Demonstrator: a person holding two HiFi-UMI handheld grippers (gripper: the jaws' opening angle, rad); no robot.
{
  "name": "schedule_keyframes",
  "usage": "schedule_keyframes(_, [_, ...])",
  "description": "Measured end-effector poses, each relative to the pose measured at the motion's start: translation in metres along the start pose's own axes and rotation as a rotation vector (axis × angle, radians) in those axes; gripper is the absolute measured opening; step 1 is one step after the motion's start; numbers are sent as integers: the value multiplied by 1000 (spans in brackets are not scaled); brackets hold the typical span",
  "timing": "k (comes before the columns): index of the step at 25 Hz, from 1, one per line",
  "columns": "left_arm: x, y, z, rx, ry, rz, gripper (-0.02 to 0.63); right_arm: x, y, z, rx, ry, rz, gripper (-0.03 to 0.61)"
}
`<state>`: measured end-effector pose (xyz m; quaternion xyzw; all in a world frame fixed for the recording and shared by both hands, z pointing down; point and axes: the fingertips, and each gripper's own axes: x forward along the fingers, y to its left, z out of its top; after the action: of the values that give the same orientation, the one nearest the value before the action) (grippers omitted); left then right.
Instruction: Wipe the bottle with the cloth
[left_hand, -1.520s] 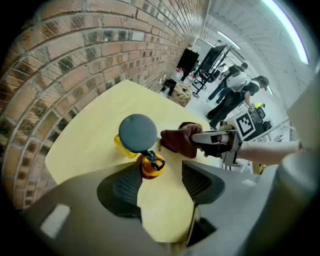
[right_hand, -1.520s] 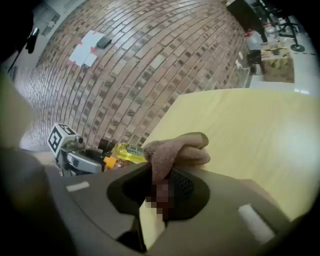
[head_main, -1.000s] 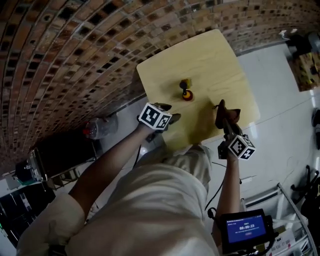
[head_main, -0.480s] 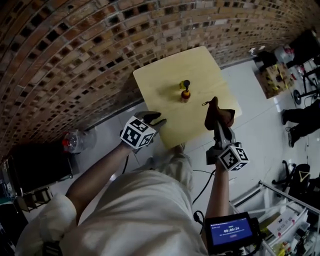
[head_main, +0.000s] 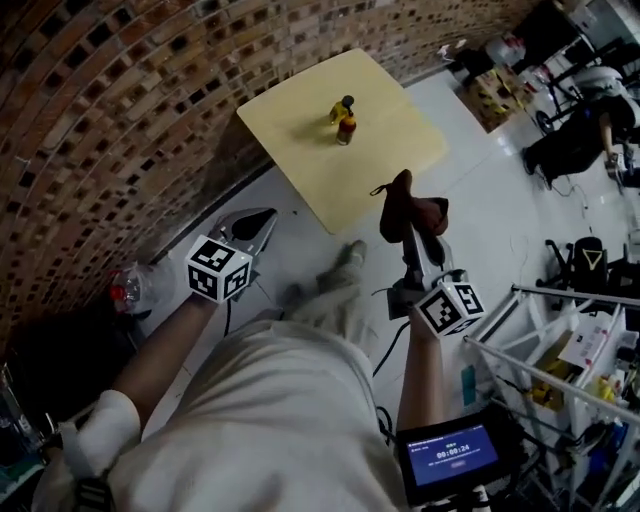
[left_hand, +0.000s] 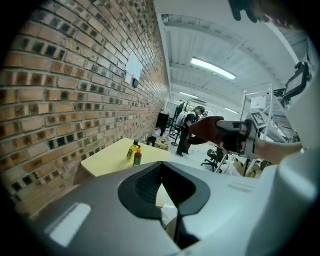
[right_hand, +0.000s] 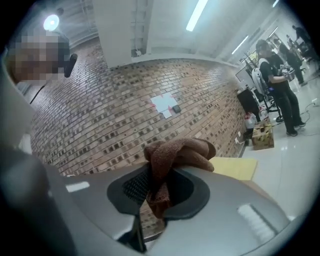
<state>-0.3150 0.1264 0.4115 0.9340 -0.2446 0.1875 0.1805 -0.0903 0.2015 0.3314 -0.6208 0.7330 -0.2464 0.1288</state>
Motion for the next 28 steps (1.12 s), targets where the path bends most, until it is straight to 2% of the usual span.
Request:
schedule_keyframes(6, [-17,2,-5,-35,-38,-1,12,-56,23,-15,-39,1,-81,69])
schedule_keyframes(11, [-20,0,-7,-71,-38,-35,11,-72,33,-16,-110,-10,-125,69])
schedule_keyframes(19, [-20,-9,-17,-84,-24,-52,11,-89,48,-5,-121,-58,-120,69])
schedule_keyframes(28, [-43,-28,-32,-128,-50,-25,12,-123,68,-17,-156,-23,-78,69])
